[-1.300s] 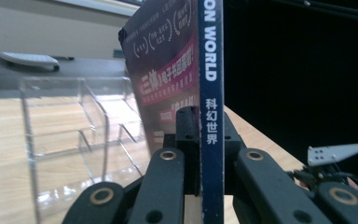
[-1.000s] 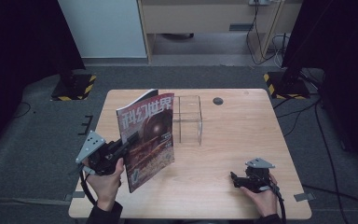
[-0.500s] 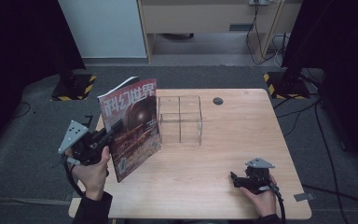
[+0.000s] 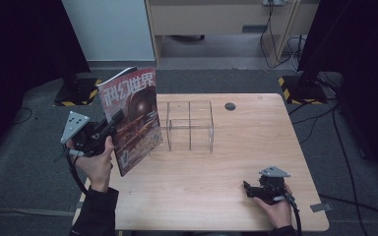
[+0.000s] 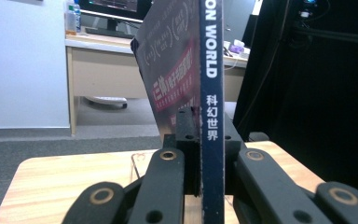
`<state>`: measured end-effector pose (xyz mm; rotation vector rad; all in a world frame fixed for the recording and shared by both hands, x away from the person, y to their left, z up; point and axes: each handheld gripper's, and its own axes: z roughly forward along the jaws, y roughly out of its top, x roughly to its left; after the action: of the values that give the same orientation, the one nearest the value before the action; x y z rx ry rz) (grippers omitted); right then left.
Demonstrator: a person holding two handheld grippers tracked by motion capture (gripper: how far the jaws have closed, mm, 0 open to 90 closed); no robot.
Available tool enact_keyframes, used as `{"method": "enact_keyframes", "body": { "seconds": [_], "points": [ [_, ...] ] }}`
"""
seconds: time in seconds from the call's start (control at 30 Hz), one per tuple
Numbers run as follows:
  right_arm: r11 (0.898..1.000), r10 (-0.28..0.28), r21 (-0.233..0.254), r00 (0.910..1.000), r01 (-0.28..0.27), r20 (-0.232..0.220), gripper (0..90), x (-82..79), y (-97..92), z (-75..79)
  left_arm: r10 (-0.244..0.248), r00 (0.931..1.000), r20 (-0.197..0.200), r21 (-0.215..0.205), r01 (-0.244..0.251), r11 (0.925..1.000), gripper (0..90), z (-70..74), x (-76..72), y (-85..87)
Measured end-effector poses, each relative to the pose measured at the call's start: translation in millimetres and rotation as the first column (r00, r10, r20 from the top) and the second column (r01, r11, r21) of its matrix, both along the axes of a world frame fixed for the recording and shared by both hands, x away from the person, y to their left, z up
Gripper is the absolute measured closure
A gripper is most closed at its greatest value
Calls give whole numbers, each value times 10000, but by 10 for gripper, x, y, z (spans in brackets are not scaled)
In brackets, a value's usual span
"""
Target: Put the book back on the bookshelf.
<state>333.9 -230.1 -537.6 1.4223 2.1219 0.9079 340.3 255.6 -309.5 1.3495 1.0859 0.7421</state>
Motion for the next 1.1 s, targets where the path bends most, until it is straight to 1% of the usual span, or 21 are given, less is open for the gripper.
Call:
{"method": "enact_keyframes", "body": {
  "seconds": [0.03, 0.1, 0.13, 0.2, 0.27, 0.3, 0.33, 0.37, 0.4, 0.43, 0.47, 0.5, 0.53, 0.67, 0.73, 0.83, 0.9, 0.97, 1.0, 1.03, 1.1],
  "points": [
    [10000, -15, 13, 10000, 15, 3, 105, 0, 2, 0, 101, 9999, 30, -11, -101, 9999, 836, 5, 52, -8],
    [10000, -2, 4, 10000, 2, -3, 105, 0, 0, 0, 175, 9998, 79, 27, -176, 9998, 836, 5, 80, -14],
    [10000, -15, 12, 10000, 15, 0, 106, 0, 2, 0, 326, 9992, 209, 60, -328, 9994, 836, -3, 127, -24],
    [10000, 2, 1, 10000, -2, -1, 105, 0, 0, 0, 376, 9990, 235, 53, -377, 9993, 836, -10, 151, -29],
    [10000, 0, 3, 10000, 0, -1, 105, 0, 0, 0, 499, 9983, 286, 102, -502, 9987, 836, -33, 201, -44],
    [10000, 1, 4, 10000, -1, -3, 105, 0, 0, 0, 605, 9977, 291, 176, -610, 9980, 835, -66, 256, -55],
    [10000, 1, 4, 10000, -1, -3, 105, 0, 0, 0, 605, 9977, 291, 176, -610, 9980, 835, -66, 256, -55],
    [10000, 1, 4, 10000, -1, -3, 106, 0, 0, 0, 637, 9977, 236, 177, -641, 9978, 835, -83, 289, -61],
    [10000, 12, 6, 10000, -12, -16, 105, 0, -1, 1, 737, 9972, 133, 124, -739, 9972, 835, -123, 357, -74],
    [10000, -3, 18, 10000, 3, -14, 105, 0, 1, 1, 737, 9972, 133, 124, -739, 9972, 835, -123, 357, -74],
    [10000, -5, 10, 10000, 5, -14, 106, 0, 0, 1, 768, 9970, 71, 131, -769, 9970, 835, -144, 392, -80],
    [10000, -5, 10, 10000, 5, -14, 106, 0, 0, 1, 815, 9967, 36, 185, -816, 9965, 835, -164, 425, -91],
    [10000, -5, 10, 10000, 5, -13, 106, 0, 0, 1, 896, 9960, 24, 370, -896, 9953, 836, -201, 480, -121],
    [10000, -4, 7, 10000, 4, -5, 106, 1, -1, 1, 964, 9953, 77, 497, -967, 9941, 835, -253, 537, -175],
    [10000, 5, -14, 10000, -5, 16, 106, 2, -2, 0, 951, 9955, -13, 437, -950, 9945, 835, -319, 609, -206],
    [10000, -4, -6, 10000, 4, 18, 105, 2, -1, 0, 954, 9954, -46, 367, -952, 9948, 835, -365, 654, -226],
    [10000, 7, -13, 10000, -7, 15, 105, 2, -2, 0, 1046, 9945, -30, 410, -1044, 9937, 835, -429, 728, -260],
    [10000, -18, 1, 10000, 18, 17, 105, 2, 0, 0, 1075, 9942, -85, 352, -1071, 9936, 835, -451, 739, -271],
    [10000, 10, -13, 10000, -10, 12, 105, 2, -3, 0, 1104, 9939, -84, 330, -1100, 9934, 835, -472, 756, -278],
    [10000, 14, -14, 10000, -14, 11, 105, 2, -3, 1, 1120, 9937, 10, 328, -1120, 9932, 835, -492, 776, -279],
    [10000, 9, -12, 10000, -9, 12, 105, 2, -3, 0, 1156, 9933, -38, 271, -1154, 9929, 835, -537, 792, -293]
  ]
}}
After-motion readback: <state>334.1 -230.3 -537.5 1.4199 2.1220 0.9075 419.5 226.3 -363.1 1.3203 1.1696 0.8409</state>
